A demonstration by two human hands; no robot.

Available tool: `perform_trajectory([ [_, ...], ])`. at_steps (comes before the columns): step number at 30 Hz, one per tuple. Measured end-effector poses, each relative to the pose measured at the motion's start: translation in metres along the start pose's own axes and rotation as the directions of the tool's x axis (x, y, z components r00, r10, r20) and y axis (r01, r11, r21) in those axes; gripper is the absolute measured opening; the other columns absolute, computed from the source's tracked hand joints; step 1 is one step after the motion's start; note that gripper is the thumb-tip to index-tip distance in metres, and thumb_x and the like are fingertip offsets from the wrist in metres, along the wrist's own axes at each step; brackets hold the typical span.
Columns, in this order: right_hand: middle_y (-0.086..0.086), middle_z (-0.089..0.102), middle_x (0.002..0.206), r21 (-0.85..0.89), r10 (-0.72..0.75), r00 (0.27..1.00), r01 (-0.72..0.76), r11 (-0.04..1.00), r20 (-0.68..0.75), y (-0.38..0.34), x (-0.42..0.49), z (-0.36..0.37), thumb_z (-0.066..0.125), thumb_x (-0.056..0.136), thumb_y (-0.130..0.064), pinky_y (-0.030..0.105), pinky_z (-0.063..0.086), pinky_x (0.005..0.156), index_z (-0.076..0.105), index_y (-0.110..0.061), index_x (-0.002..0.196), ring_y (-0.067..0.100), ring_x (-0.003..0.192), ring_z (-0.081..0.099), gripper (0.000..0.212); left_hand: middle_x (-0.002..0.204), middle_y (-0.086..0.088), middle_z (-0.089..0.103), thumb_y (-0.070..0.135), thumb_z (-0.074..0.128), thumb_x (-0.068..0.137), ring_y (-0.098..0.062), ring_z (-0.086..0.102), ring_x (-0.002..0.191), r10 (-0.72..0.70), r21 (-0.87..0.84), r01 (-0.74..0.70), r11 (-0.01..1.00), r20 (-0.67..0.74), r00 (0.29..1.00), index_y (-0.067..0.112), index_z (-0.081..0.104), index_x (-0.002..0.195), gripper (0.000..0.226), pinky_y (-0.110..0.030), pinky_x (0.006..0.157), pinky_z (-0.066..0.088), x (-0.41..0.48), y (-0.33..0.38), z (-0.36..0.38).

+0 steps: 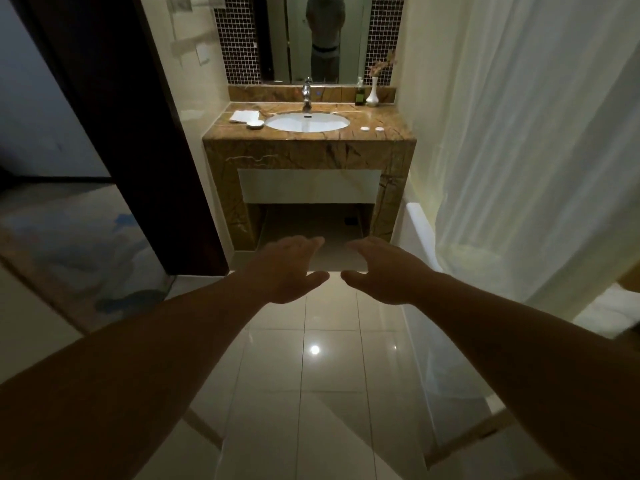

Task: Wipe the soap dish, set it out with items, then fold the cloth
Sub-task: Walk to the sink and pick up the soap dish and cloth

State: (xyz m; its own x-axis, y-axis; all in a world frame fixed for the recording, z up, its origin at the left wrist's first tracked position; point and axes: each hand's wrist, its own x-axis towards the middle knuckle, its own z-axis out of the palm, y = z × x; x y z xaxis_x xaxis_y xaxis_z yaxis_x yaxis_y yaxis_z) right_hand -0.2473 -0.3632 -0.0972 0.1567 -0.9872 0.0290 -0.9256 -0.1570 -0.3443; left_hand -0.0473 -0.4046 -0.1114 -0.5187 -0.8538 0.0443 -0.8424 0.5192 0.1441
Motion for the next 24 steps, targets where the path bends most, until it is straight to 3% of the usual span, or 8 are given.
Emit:
perform_trajectory([
  [5, 0.009, 0.046, 0.145, 0.009, -0.059, 0.998, 0.058, 0.998, 0.037, 0.041, 0.075, -0.011, 0.053, 0.087, -0.049, 0.033, 0.037, 0.095, 0.041, -0.017, 0.139, 0.025, 0.129, 0.044, 0.062, 0.157, -0.007, 0.028, 0.058, 0.043, 0.091, -0.028, 0.026, 0.142, -0.039, -0.019, 0.039, 0.999, 0.018, 0.999, 0.023, 0.018, 0.151, 0.073, -0.045, 0.11, 0.026, 0.081, -0.009, -0.003],
  [14, 0.006, 0.039, 0.15, 0.03, -0.041, 0.998, 0.039, 0.999, 0.057, 0.083, 0.203, -0.015, 0.054, 0.085, -0.05, 0.037, 0.036, 0.1, 0.035, -0.02, 0.144, 0.024, 0.133, 0.04, 0.069, 0.156, -0.007, 0.03, 0.059, 0.042, 0.089, -0.028, 0.027, 0.141, -0.08, -0.03, 0.081, 0.996, 0.043, 0.996, 0.025, 0.018, 0.15, 0.074, -0.045, 0.109, 0.027, 0.199, -0.066, 0.004],
  [24, 0.007, 0.046, 0.142, -0.018, -0.024, 0.999, 0.025, 1.0, 0.046, 0.111, 0.359, -0.028, 0.055, 0.088, -0.048, 0.04, 0.04, 0.103, 0.036, -0.019, 0.143, 0.022, 0.126, 0.044, 0.065, 0.152, -0.007, 0.036, 0.059, 0.045, 0.09, -0.025, 0.033, 0.137, 0.054, 0.011, -0.054, 0.998, 0.018, 0.998, 0.023, 0.022, 0.149, 0.073, -0.044, 0.108, 0.03, 0.351, -0.153, -0.005],
])
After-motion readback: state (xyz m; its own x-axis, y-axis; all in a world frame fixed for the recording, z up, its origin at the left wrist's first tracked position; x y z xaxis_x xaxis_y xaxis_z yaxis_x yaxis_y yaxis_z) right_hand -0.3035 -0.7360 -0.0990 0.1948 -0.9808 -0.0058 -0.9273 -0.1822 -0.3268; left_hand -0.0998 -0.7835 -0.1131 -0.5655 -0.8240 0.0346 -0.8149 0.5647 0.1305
